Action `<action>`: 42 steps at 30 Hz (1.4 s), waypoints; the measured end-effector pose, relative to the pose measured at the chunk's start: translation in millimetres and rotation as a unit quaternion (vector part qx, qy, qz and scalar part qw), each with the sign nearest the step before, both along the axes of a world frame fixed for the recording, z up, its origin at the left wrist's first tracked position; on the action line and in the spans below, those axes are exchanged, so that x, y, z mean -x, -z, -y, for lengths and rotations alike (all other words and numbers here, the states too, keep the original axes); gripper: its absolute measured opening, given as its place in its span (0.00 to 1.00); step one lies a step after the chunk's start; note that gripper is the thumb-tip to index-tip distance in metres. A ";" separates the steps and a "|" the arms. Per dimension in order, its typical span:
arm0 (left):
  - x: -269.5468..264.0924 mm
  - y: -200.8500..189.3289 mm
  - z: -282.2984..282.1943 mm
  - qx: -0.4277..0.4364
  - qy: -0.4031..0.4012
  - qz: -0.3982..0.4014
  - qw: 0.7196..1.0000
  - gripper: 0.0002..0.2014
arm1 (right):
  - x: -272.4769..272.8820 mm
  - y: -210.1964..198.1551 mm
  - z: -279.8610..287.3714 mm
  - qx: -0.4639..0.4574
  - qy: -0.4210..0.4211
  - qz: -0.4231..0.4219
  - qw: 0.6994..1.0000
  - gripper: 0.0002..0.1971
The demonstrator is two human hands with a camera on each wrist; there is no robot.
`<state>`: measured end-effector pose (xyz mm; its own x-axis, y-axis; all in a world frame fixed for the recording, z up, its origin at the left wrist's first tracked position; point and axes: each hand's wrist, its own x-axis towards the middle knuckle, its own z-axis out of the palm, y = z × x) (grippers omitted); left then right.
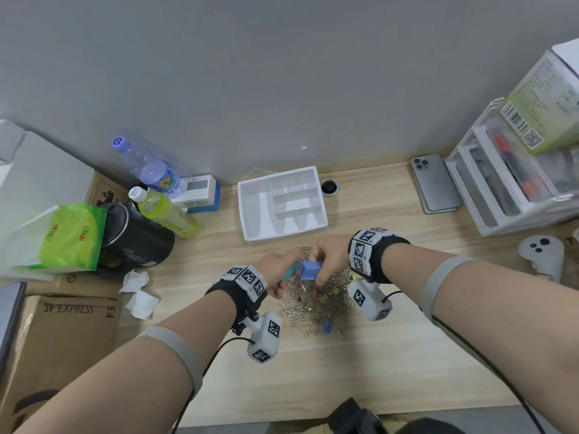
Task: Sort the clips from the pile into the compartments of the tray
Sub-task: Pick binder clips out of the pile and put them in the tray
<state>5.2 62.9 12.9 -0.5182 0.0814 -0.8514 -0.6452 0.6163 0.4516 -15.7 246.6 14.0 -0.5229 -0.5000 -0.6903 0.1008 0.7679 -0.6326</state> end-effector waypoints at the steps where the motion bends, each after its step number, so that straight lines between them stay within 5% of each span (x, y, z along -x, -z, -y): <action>1: -0.5 -2.1 -2.2 -0.009 0.006 0.006 1.000 0.33 | -0.3 -0.7 1.9 -0.001 0.007 -0.003 1.000 0.09; 5: -3.1 -13.0 -7.3 -0.036 0.010 0.015 0.999 0.34 | -2.2 3.1 4.2 0.028 0.075 -0.013 0.997 0.16; 18: -8.1 -4.7 -10.0 -0.055 0.012 0.024 0.998 0.32 | -9.7 2.5 -1.5 0.167 0.249 0.050 0.953 0.13; 28: -13.9 1.7 -9.7 -0.025 -0.028 0.058 0.998 0.25 | -11.4 8.8 -24.6 0.068 0.273 0.036 0.959 0.16; 34: -15.1 3.9 -3.4 -0.034 -0.060 0.087 0.994 0.23 | -28.5 22.8 -52.4 -0.162 0.105 -0.089 0.977 0.21; 42: -20.4 13.5 5.4 -0.058 -0.077 0.109 0.989 0.22 | -54.6 48.2 -46.8 -0.228 -0.038 -0.139 0.963 0.34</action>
